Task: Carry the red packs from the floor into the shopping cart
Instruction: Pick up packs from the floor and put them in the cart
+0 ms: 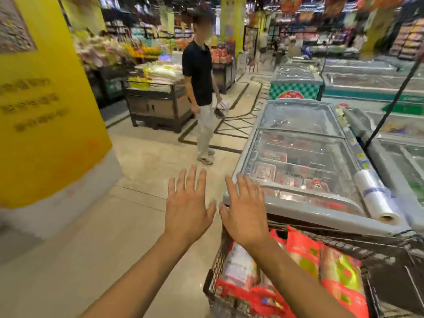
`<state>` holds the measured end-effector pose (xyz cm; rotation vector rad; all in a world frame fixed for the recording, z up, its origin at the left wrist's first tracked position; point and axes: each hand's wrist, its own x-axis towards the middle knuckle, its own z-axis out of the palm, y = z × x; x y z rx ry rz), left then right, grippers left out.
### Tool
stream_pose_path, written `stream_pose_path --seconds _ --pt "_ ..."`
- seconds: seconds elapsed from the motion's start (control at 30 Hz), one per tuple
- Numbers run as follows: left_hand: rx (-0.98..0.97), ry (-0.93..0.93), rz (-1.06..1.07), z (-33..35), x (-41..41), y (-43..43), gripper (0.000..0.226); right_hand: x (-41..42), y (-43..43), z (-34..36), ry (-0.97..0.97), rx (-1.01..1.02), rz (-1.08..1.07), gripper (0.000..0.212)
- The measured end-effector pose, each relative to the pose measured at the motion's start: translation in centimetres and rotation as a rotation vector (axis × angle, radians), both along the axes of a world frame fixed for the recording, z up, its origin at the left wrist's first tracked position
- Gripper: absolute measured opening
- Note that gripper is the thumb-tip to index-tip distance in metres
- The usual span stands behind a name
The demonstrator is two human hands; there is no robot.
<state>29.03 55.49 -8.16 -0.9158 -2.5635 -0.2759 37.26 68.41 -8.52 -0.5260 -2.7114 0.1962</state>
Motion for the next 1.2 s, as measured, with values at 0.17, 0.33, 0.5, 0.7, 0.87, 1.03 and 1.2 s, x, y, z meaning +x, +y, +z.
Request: stream_pose_path --seconds 0.17,0.33,0.5,0.7,0.87,1.03,1.2 --pt "0.015 0.061 0.220 2.6 -0.9 -9.6 0.080 -3.2 -7.6 2.7 0.017 -0.004 0.225 0.074" --pt "0.046 0.116 0.411 4.2 -0.6 -18.3 0.080 -5.9 -15.2 4.8 0.029 0.041 0.421 0.073" --pt "0.025 0.124 0.629 4.9 1.4 -25.9 0.082 -8.0 -22.4 5.7 0.041 0.044 0.651 0.072" --pt "-0.020 0.124 0.935 5.2 5.7 -32.9 0.082 -8.8 -30.4 6.0 0.015 0.027 0.948 0.074" --pt "-0.082 0.097 1.184 5.1 10.3 -36.5 0.083 -8.2 -35.6 5.7 0.030 0.021 1.163 0.077" --pt "-0.117 0.054 1.424 4.3 16.2 -38.3 0.085 -6.2 -39.7 4.6 0.024 -0.012 1.364 0.075" --pt "-0.107 0.004 1.602 3.4 21.6 -39.9 0.083 -3.4 -42.9 3.4 -0.039 -0.035 1.518 0.074"
